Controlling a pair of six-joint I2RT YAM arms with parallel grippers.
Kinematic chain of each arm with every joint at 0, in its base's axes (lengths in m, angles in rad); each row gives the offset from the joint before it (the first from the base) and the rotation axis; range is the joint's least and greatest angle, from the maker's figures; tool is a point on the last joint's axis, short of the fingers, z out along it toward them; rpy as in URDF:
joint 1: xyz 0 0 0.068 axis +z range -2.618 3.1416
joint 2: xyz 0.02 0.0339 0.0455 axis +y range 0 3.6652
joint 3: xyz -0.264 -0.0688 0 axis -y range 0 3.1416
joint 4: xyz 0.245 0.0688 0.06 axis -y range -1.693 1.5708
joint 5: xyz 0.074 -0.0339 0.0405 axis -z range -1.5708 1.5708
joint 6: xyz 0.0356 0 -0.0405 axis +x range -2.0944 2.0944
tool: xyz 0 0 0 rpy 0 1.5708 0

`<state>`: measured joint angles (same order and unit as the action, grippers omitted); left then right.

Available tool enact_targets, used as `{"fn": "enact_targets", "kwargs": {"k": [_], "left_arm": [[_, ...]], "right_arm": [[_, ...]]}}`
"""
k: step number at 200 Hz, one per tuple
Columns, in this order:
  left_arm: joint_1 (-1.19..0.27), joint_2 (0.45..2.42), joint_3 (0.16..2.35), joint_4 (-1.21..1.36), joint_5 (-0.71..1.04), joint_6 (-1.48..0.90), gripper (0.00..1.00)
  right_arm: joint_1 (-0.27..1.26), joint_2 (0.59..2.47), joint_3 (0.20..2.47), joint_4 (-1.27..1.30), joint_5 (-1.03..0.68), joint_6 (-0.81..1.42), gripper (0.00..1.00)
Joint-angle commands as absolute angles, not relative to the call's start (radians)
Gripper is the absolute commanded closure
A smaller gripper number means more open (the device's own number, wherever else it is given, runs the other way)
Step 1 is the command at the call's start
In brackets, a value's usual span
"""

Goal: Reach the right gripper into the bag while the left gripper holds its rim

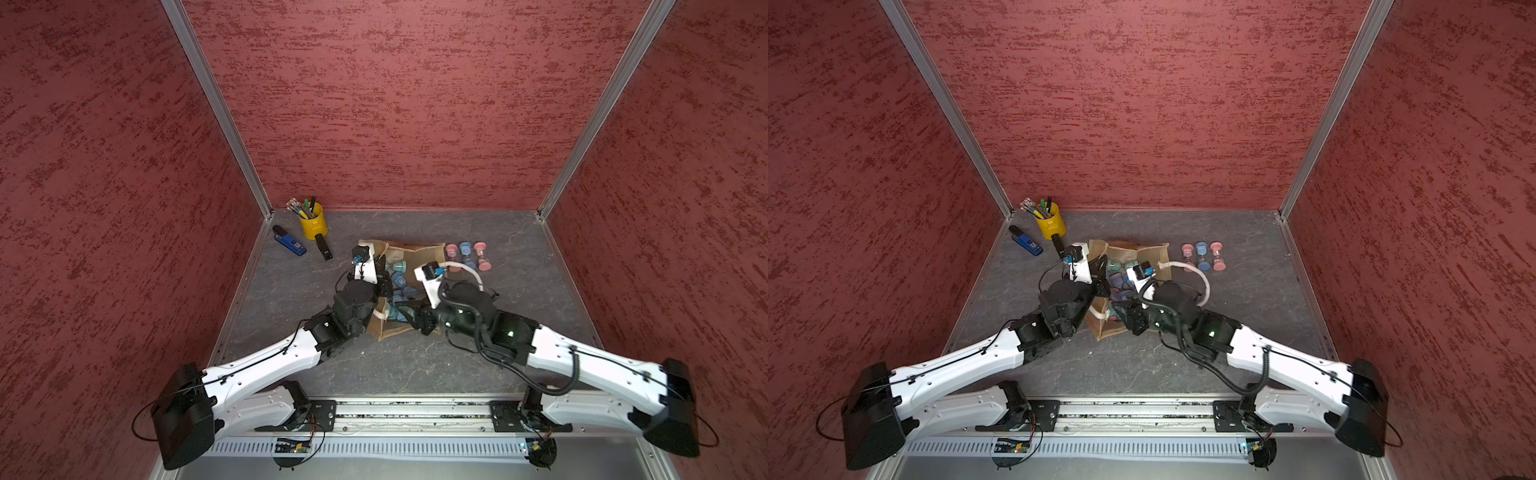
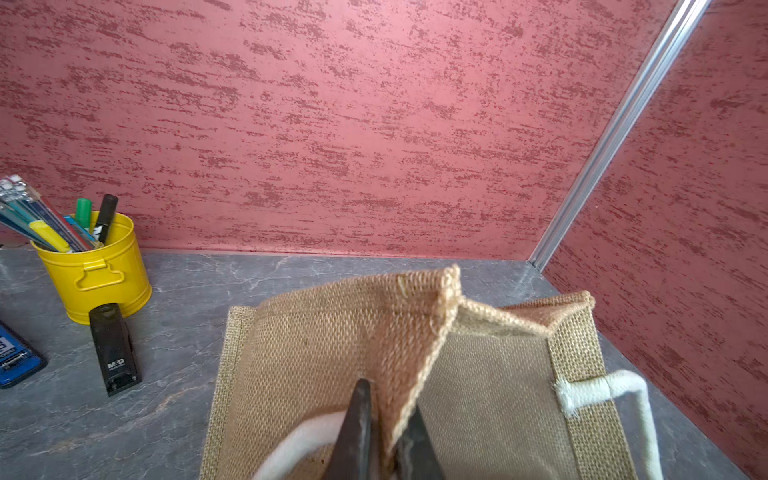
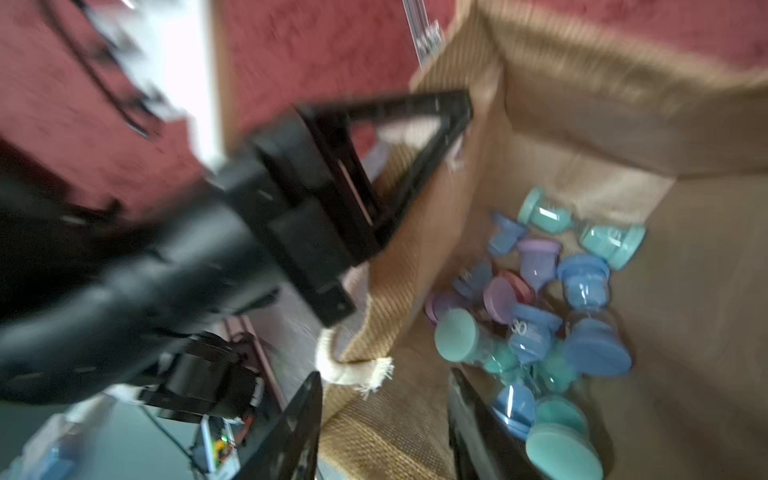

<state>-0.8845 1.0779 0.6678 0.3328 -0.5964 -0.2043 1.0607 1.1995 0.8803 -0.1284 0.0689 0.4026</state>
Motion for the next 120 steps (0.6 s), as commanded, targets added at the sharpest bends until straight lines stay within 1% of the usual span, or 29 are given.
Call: {"fn": "enact_targets", "kwargs": {"k": [1, 35, 48, 87, 107, 120], "left_arm": [[-0.874, 1.054, 0.623, 0.402, -0.527, -0.174, 1.0], [-0.873, 1.019, 0.569, 0.466, -0.469, -0.167, 1.0], [-0.872, 1.01, 0.539, 0.523, -0.453, -0.166, 1.0], [-0.871, 0.986, 0.477, 0.587, -0.411, -0.152, 1.0], [-0.871, 0.979, 0.456, 0.631, -0.379, -0.138, 1.0], [-0.871, 0.972, 0.444, 0.649, -0.352, -0.137, 1.0]], "right_arm": [[1.073, 1.244, 0.838, -0.141, 0.214, 0.4, 0.51], [1.073, 1.279, 0.773, -0.044, 0.27, 0.441, 0.49], [1.072, 1.31, 0.758, -0.032, 0.278, 0.449, 0.46], [1.073, 1.448, 0.744, -0.008, 0.272, 0.473, 0.37], [1.072, 1.517, 0.724, 0.039, 0.338, 0.486, 0.3], [1.073, 1.559, 0.746, 0.019, 0.409, 0.522, 0.28]]}}
